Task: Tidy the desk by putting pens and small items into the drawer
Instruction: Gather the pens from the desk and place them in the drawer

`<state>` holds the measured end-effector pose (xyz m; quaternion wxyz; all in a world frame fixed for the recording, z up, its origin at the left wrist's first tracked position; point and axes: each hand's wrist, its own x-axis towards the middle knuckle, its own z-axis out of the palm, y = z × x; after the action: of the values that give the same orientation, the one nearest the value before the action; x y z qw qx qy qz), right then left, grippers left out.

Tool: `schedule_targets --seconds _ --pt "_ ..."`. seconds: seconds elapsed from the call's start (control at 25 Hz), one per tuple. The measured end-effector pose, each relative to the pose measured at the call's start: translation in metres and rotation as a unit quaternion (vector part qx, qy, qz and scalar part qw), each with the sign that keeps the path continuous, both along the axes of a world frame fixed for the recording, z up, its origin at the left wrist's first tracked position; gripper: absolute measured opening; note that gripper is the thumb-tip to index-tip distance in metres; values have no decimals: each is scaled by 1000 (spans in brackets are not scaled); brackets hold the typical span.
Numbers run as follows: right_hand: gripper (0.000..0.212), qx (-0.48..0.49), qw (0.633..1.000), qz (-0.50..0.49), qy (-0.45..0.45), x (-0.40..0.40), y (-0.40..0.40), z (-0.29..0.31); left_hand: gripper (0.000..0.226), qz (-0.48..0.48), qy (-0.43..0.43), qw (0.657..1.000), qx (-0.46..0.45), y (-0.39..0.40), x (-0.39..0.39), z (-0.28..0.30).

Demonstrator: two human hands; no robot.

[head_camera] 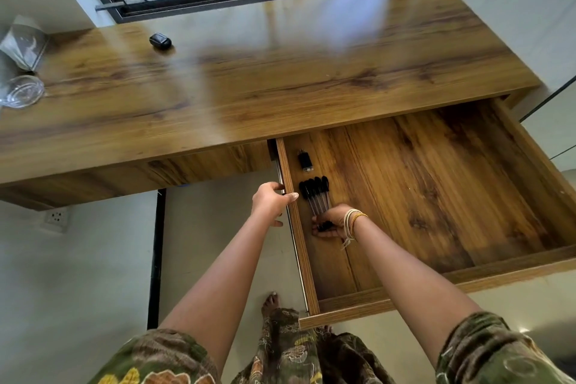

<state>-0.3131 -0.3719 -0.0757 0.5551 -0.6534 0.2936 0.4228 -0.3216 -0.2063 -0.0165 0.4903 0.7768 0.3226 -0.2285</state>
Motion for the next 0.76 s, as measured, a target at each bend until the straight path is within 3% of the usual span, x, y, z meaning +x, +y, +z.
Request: schedule_targets --seconds 0.28,0.52,0.64,0.76 --pt "17 -184 971 150 -37 4 1 4 67 2 0 1000 3 1 -1 -3" --pt "7 -230 959 162 -41 1 -11 6 64 0 -6 1000 18 -1 -3 -3" --pt "8 -234 955 161 -83 2 -13 23 63 -66 -23 995 65 0 -5 3" --pt "9 -219 942 199 -156 16 -8 47 54 -184 -75 967 162 0 -6 11"
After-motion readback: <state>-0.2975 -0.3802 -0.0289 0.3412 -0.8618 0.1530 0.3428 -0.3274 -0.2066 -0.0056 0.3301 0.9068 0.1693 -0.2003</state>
